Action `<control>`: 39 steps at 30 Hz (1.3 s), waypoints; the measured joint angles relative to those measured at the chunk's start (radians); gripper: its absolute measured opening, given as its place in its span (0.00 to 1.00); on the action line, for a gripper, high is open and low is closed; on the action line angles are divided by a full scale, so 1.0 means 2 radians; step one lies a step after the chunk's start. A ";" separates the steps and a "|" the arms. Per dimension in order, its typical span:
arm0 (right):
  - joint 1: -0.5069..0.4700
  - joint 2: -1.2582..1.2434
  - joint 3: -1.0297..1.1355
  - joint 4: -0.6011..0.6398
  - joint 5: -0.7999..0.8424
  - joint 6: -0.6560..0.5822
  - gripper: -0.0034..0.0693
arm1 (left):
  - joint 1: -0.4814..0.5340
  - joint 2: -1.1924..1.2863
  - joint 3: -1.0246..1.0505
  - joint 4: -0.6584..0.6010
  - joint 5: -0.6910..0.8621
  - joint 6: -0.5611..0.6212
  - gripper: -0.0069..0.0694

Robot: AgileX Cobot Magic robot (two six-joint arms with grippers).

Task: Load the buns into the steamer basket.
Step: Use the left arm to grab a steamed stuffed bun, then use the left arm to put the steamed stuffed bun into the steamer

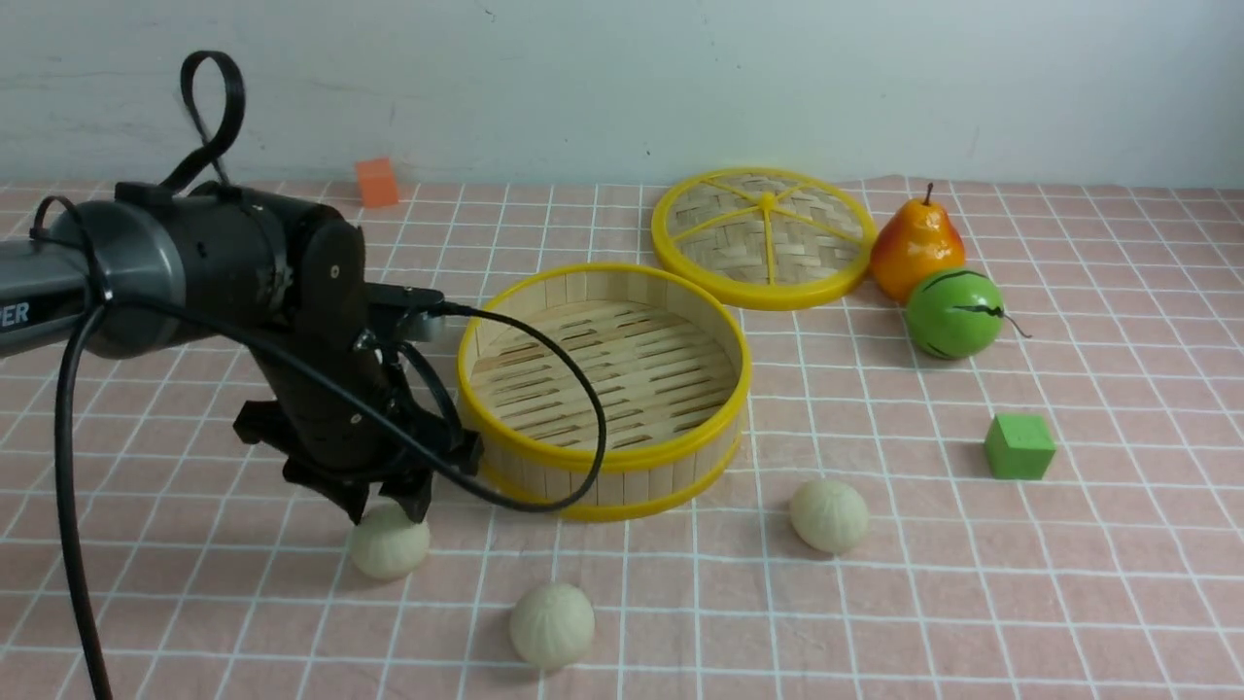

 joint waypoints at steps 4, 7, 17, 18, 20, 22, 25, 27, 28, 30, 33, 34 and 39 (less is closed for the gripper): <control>0.000 0.000 0.000 0.000 0.000 0.000 0.38 | 0.000 0.015 0.000 -0.001 0.009 0.000 0.39; 0.000 0.000 0.000 0.000 0.000 0.000 0.38 | 0.000 0.022 0.000 -0.001 0.011 0.000 0.36; 0.000 0.000 0.000 0.000 0.000 0.000 0.38 | 0.000 0.028 -0.047 -0.002 0.061 0.000 0.13; 0.000 0.000 0.000 0.000 0.000 0.000 0.38 | 0.000 0.028 -0.059 -0.002 0.075 0.001 0.09; 0.000 0.000 0.000 0.000 0.000 0.000 0.38 | 0.000 0.029 -0.085 -0.003 0.100 0.007 0.08; 0.000 0.000 0.000 0.000 0.000 0.000 0.38 | 0.000 0.029 -0.117 -0.006 0.127 0.012 0.08; 0.000 0.000 0.000 0.000 0.000 0.000 0.38 | 0.000 0.028 -0.170 -0.019 0.155 0.021 0.08; 0.000 0.000 0.000 0.000 0.000 0.000 0.38 | -0.003 0.028 -0.216 -0.033 0.169 0.024 0.08; 0.000 0.000 0.000 0.000 0.000 0.000 0.38 | -0.007 0.028 -0.232 -0.036 0.171 0.027 0.08; 0.000 0.000 0.000 0.000 0.000 0.000 0.38 | -0.017 0.028 -0.267 -0.037 0.173 0.032 0.08; 0.000 0.000 0.000 0.000 0.000 0.000 0.38 | -0.038 0.041 -0.312 -0.038 0.163 0.036 0.08; 0.000 0.000 0.000 0.000 0.000 0.000 0.38 | -0.045 0.050 -0.323 -0.038 0.157 0.036 0.08; 0.000 0.000 0.000 0.000 0.000 0.000 0.38 | -0.055 0.121 -0.352 -0.022 0.131 0.013 0.08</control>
